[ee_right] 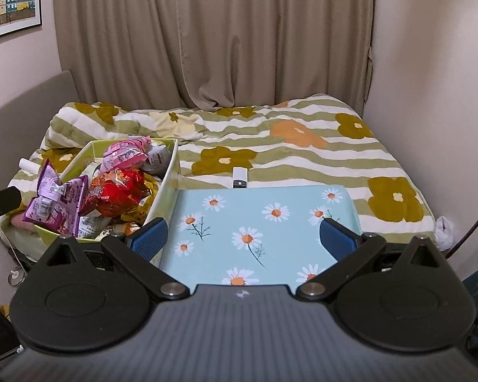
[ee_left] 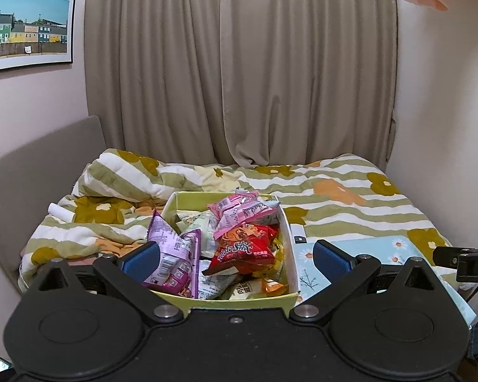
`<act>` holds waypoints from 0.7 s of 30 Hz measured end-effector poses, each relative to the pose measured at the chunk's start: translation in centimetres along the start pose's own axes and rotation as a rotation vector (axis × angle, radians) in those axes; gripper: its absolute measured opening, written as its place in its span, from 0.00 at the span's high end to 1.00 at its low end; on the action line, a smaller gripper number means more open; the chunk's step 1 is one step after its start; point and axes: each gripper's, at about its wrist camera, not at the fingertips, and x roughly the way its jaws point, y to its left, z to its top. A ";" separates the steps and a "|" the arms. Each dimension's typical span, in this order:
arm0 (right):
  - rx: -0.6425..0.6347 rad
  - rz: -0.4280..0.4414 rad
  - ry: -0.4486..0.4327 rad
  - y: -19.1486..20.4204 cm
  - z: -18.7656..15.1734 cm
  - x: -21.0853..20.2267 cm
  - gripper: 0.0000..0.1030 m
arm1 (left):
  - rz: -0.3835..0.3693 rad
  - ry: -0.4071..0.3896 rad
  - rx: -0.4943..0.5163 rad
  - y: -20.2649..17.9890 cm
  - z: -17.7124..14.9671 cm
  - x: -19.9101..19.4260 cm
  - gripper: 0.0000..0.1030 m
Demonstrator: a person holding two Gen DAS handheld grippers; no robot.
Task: Organize snacks
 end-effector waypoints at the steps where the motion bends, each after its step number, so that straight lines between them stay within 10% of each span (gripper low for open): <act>1: 0.000 -0.001 0.000 -0.1 -0.1 -0.1 0.00 | 0.000 0.000 0.002 -0.1 -0.1 0.0 0.00; 21: 0.001 0.005 0.006 -0.2 -0.3 -0.1 0.00 | 0.004 0.012 0.012 -0.3 -0.1 0.1 0.00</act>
